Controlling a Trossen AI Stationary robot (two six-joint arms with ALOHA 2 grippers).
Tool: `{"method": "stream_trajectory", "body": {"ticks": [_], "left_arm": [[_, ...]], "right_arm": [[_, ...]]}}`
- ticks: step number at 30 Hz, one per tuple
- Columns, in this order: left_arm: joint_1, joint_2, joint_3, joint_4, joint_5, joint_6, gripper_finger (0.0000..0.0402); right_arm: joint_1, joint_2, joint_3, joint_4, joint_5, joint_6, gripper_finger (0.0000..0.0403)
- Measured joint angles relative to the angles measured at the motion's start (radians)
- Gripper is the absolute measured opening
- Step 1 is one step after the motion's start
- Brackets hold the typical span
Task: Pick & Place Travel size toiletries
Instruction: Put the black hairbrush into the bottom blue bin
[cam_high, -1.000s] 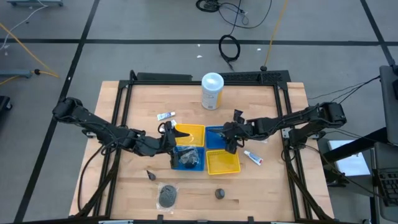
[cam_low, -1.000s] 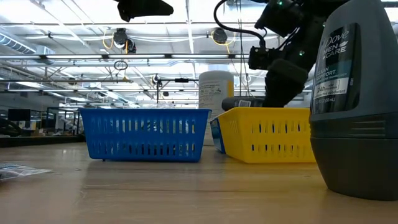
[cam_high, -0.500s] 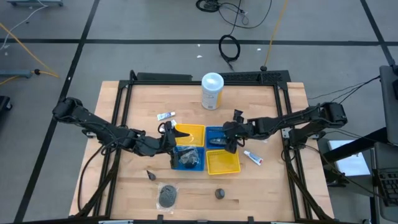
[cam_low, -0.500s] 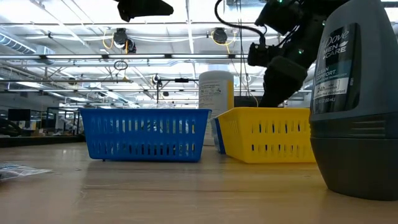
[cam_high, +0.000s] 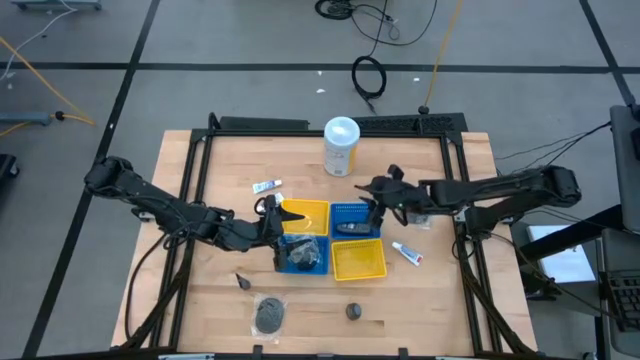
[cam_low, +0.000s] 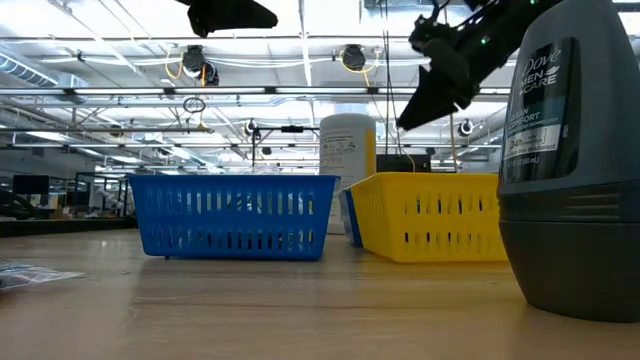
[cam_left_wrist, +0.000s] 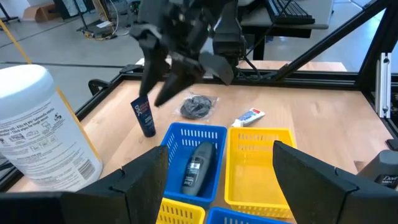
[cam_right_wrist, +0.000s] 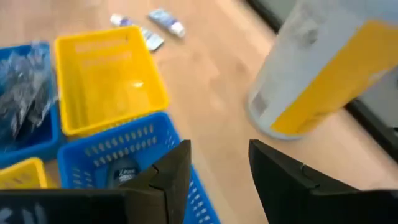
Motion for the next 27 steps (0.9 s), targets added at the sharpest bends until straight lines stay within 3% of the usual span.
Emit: {"method": "stream_trajectory", "body": {"ticks": [5,13,27], "left_arm": [[0.000,0.000,0.000,-0.002,0.000,-0.002,0.0282],[0.000,0.000,0.000,-0.004,0.000,-0.005,0.0282],[0.000,0.000,0.000,-0.007,-0.001,0.001,0.0282]], "right_arm": [[-0.022,-0.034,0.000,-0.031,0.010,-0.003,0.0156],[-0.098,-0.045,0.000,-0.223,0.046,0.058,0.0152],[-0.116,-0.182,0.000,-0.610,-0.120,0.249,0.0155]]}}
